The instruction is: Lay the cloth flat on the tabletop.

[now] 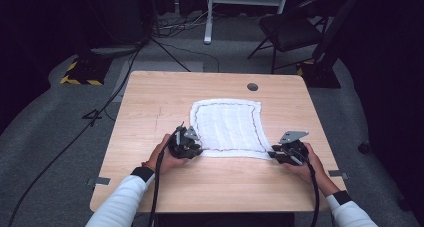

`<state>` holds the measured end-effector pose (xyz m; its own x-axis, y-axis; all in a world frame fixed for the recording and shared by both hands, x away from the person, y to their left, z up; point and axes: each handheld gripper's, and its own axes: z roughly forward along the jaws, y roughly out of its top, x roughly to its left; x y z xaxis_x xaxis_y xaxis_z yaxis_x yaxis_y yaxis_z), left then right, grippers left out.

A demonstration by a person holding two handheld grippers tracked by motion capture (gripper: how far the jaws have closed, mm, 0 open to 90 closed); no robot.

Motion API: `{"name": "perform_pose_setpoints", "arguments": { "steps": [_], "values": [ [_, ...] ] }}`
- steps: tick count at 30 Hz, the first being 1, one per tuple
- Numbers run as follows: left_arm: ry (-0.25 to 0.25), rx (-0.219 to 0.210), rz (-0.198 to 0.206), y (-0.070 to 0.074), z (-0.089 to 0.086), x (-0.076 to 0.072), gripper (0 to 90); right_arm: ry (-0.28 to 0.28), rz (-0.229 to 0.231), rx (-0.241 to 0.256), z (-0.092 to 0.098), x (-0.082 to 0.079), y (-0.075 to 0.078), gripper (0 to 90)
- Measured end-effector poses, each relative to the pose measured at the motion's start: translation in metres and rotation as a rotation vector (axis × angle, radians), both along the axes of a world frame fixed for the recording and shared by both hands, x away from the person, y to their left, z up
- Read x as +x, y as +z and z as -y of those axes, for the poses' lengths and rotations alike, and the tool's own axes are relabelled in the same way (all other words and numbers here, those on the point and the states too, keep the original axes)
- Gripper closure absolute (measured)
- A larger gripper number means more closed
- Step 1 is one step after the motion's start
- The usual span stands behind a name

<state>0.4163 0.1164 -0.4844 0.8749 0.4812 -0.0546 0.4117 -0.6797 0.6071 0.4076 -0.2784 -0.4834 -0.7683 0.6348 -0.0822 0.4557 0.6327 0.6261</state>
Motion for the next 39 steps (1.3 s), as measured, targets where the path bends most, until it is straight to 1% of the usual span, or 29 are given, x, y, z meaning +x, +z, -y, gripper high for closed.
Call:
{"name": "perform_pose_setpoints", "arguments": {
  "steps": [4, 5, 6, 9, 11, 13, 14, 15, 17, 19, 21, 22, 26, 27, 28, 30, 33, 34, 36, 37, 38, 39],
  "values": [
    [-0.037, 0.002, 0.002, 0.000, 0.003, -0.009, 78.5, 0.005, -0.002, 0.008, 0.004, -0.013, 0.000, 68.2],
    [-0.051, 0.002, -0.001, 0.000, 0.003, -0.010, 79.2, 0.008, 0.001, 0.007, 0.006, -0.017, -0.001, 68.2],
    [-0.057, 0.001, -0.005, 0.000, 0.003, -0.012, 80.0, 0.004, -0.007, 0.012, 0.007, -0.020, -0.001, 68.7],
    [-0.069, -0.012, -0.027, 0.000, 0.003, -0.017, 80.1, 0.001, -0.017, 0.031, 0.011, -0.028, -0.001, 69.2],
    [-0.077, -0.006, -0.014, 0.000, 0.003, -0.022, 79.8, 0.001, -0.030, 0.038, 0.013, -0.035, -0.001, 69.1],
    [-0.083, -0.009, -0.020, 0.000, 0.004, -0.026, 79.1, 0.000, -0.026, 0.035, 0.014, -0.041, -0.001, 69.1],
    [-0.088, -0.009, -0.016, 0.000, 0.004, -0.028, 78.3, -0.001, -0.026, 0.036, 0.015, -0.043, -0.001, 69.1],
    [-0.083, -0.007, -0.017, 0.000, 0.004, -0.030, 77.3, -0.004, -0.027, 0.035, 0.015, -0.045, -0.001, 69.0],
    [-0.095, -0.008, -0.017, 0.001, 0.002, -0.033, 75.3, -0.003, -0.028, 0.029, 0.016, -0.049, -0.001, 68.7],
    [-0.093, -0.003, -0.008, 0.002, 0.000, -0.036, 72.8, -0.003, -0.023, 0.027, 0.017, -0.052, -0.001, 66.3],
    [-0.092, -0.007, 0.000, 0.003, -0.003, -0.039, 68.2, -0.010, -0.027, 0.026, 0.019, -0.054, 0.000, 61.8],
    [-0.092, -0.006, 0.001, 0.004, -0.004, -0.040, 67.7, -0.011, -0.022, 0.024, 0.019, -0.054, 0.000, 59.4],
    [-0.079, -0.030, 0.021, 0.009, -0.013, -0.043, 57.8, 0.001, -0.017, 0.040, 0.019, -0.056, 0.003, 52.5],
    [-0.063, -0.038, 0.025, 0.010, -0.015, -0.043, 54.8, 0.003, -0.013, 0.042, 0.018, -0.056, 0.004, 50.7],
    [-0.048, -0.046, 0.033, 0.011, -0.017, -0.042, 49.7, 0.006, -0.003, 0.046, 0.016, -0.056, 0.005, 49.3],
    [-0.015, -0.067, 0.036, 0.012, -0.020, -0.040, 42.5, 0.013, 0.010, 0.066, 0.013, -0.055, 0.008, 47.7],
    [0.039, -0.083, 0.046, 0.013, -0.024, -0.032, 31.7, 0.027, 0.046, 0.103, 0.007, -0.056, 0.010, 47.7],
    [0.050, -0.090, 0.044, 0.013, -0.025, -0.029, 29.8, 0.037, 0.048, 0.113, 0.004, -0.055, 0.011, 47.7],
    [0.068, -0.111, 0.046, 0.014, -0.027, -0.022, 27.4, 0.060, 0.065, 0.114, -0.004, -0.055, 0.012, 46.9],
    [0.079, -0.124, 0.056, 0.014, -0.028, -0.018, 25.8, 0.071, 0.071, 0.114, -0.008, -0.055, 0.012, 45.3],
    [0.091, -0.130, 0.067, 0.015, -0.028, -0.015, 25.1, 0.081, 0.073, 0.114, -0.013, -0.055, 0.012, 44.0],
    [0.099, -0.133, 0.074, 0.016, -0.028, -0.010, 24.3, 0.087, 0.085, 0.114, -0.019, -0.054, 0.013, 43.7]
  ]
}}
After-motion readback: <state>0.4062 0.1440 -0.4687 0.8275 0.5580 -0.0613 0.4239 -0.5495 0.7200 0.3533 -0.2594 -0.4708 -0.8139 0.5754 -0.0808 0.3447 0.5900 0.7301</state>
